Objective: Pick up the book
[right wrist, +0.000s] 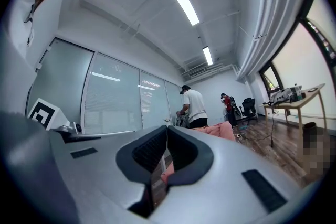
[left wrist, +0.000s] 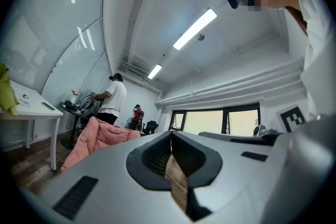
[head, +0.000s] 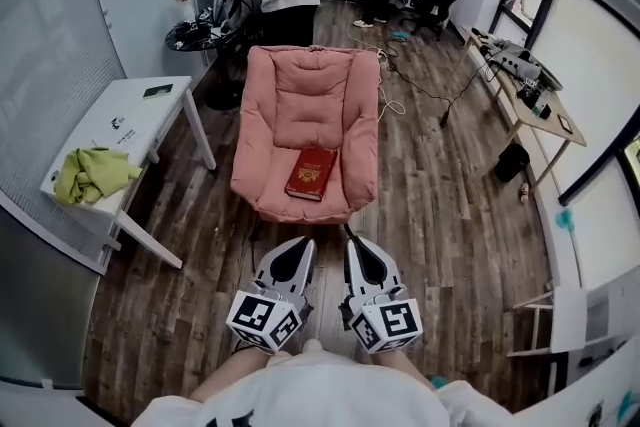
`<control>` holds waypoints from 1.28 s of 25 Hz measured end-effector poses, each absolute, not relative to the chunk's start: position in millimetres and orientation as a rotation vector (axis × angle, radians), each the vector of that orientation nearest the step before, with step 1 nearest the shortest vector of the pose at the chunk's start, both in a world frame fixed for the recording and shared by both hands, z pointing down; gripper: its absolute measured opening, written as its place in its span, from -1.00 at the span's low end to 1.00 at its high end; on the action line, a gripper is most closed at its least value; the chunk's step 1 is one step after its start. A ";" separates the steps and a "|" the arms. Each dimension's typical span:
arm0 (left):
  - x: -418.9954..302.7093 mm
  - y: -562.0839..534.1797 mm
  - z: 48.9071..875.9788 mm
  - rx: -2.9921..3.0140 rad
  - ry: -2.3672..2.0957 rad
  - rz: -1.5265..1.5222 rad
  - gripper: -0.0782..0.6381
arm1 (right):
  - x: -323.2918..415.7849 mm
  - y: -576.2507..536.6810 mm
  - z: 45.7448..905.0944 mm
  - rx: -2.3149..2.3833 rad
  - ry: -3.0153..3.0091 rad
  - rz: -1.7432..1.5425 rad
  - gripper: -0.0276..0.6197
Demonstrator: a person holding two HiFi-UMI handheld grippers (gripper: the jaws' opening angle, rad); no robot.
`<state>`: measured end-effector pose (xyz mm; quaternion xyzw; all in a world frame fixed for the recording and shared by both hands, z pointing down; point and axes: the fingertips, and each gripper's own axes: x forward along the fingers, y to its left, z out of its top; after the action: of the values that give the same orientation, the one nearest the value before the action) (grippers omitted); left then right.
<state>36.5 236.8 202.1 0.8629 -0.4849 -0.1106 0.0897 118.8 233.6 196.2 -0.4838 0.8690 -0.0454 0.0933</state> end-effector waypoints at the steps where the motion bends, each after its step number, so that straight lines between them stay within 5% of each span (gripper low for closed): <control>1: 39.4 233.9 204.0 2.565 -1.444 -0.321 -0.77 | 120.5 229.7 200.1 -1.433 2.583 -0.149 -0.83; 32: 27.7 91.6 214.7 2.579 -1.466 -0.336 -0.77 | 105.0 97.0 206.5 -1.408 2.627 -0.078 -0.83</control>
<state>27.7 91.6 214.7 0.8611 -0.4897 -0.1123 0.0779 105.0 97.0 206.5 -0.4708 0.8782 -0.0260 0.0799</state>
